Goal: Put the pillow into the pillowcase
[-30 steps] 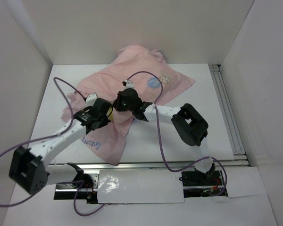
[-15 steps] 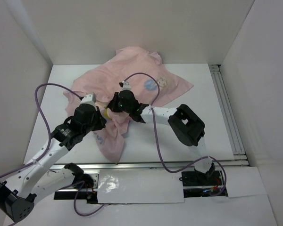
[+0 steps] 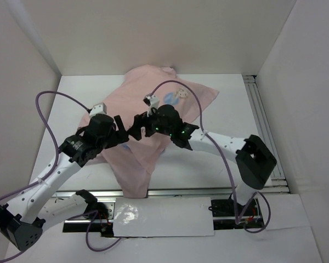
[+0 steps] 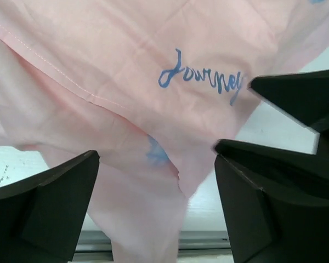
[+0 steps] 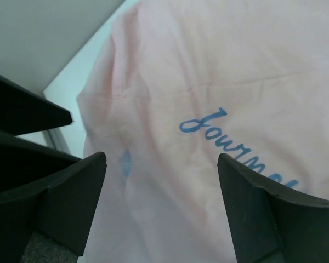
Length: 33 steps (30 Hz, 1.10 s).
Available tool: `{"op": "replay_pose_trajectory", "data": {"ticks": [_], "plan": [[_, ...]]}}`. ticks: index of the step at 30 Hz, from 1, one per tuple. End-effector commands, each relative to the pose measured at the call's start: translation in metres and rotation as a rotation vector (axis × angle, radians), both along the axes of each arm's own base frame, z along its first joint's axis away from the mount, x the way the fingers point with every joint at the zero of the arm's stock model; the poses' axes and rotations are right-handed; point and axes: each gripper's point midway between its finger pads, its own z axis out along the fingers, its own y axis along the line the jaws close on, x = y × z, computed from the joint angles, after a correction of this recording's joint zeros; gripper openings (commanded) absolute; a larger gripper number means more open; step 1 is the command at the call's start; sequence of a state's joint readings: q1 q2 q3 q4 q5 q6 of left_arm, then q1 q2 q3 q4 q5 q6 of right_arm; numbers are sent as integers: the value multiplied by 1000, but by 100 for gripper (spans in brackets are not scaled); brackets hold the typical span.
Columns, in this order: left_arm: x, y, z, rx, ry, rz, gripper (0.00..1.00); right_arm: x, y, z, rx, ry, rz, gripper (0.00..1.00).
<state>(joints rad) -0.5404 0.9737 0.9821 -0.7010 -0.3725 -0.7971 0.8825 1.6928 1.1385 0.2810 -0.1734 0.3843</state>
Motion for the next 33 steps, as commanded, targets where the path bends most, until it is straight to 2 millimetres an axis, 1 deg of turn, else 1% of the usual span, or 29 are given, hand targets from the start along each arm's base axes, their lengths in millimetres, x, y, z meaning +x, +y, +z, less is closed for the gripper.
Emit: {"op": "replay_pose_trajectory", "data": {"ticks": [1, 4, 5, 6, 7, 8, 9, 10, 12, 13, 14, 15, 16, 17, 19, 20, 21, 22, 23, 24, 25, 26, 27, 28, 29, 30, 31, 32, 33], "plan": [[-11, 6, 2, -10, 34, 50, 100, -17, -16, 62, 36, -123, 61, 90], [-13, 13, 6, -17, 16, 93, 100, -2, -40, 69, 4, -142, -48, 92], [-12, 15, 7, -15, 10, 110, 100, 0, -45, 68, -19, -148, -71, 92], [-12, 21, 6, -1, 13, 129, 100, 9, -52, 65, -34, -148, -117, 92], [-12, 20, 4, 1, 26, 135, 100, 12, -59, 63, -48, -151, -126, 86], [-12, 21, 0, 13, 44, 135, 100, 12, -60, 63, -55, -160, -123, 84], [-7, 22, -2, 20, 56, 161, 100, 13, -60, 66, -66, -174, -103, 81], [-3, 22, -1, 13, 59, 179, 100, 11, -60, 56, -88, -153, -91, 79], [0, 21, -8, 21, 98, 180, 100, 5, -56, 62, -84, -184, -15, 74], [5, 23, -13, 26, 123, 197, 100, 1, -53, 55, -98, -179, 22, 72], [8, 23, -16, 24, 134, 202, 100, -12, -46, 51, -106, -183, 125, 72], [11, 24, -16, 26, 138, 211, 99, -11, -46, 47, -130, -192, 135, 72], [15, 28, -23, 32, 160, 236, 99, -32, -34, 50, -115, -199, 255, 72], [15, 27, -25, 37, 168, 237, 97, -42, -28, 36, -148, -174, 311, 72], [31, 33, -21, 46, 119, 257, 97, -62, -10, 28, -164, -172, 373, 77], [36, 39, -23, 54, 105, 263, 97, -65, -2, 17, -182, -161, 381, 77], [39, 41, -33, 63, 118, 245, 97, -68, 3, 9, -201, -155, 381, 78], [47, 36, -32, 20, 110, 235, 97, -66, 6, 4, -214, -146, 356, 78], [49, 42, -38, 13, 126, 244, 96, -68, 11, -11, -240, -119, 350, 78], [53, 42, -43, -1, 141, 244, 95, -60, 16, -10, -228, -123, 314, 78], [53, 40, -50, -15, 161, 225, 91, -56, 19, -15, -232, -112, 277, 78], [60, 41, -46, -35, 139, 224, 89, -57, 24, -25, -249, -114, 268, 78], [62, 40, -51, -42, 147, 208, 86, -52, 29, -24, -241, -121, 228, 77], [61, 36, -54, -65, 158, 182, 85, -38, 26, -23, -254, -135, 123, 75], [62, 33, -50, -76, 144, 159, 85, -32, 25, -28, -268, -138, 72, 72], [59, 36, -52, -82, 149, 165, 84, -30, 25, -32, -288, -146, 39, 68], [59, 36, -51, -86, 137, 164, 84, -24, 23, -30, -283, -144, -5, 57], [56, 37, -46, -85, 117, 156, 84, -14, 12, -38, -314, -145, -84, 48], [53, 41, -46, -86, 113, 165, 84, -5, 6, -30, -297, -158, -155, 30]]}}
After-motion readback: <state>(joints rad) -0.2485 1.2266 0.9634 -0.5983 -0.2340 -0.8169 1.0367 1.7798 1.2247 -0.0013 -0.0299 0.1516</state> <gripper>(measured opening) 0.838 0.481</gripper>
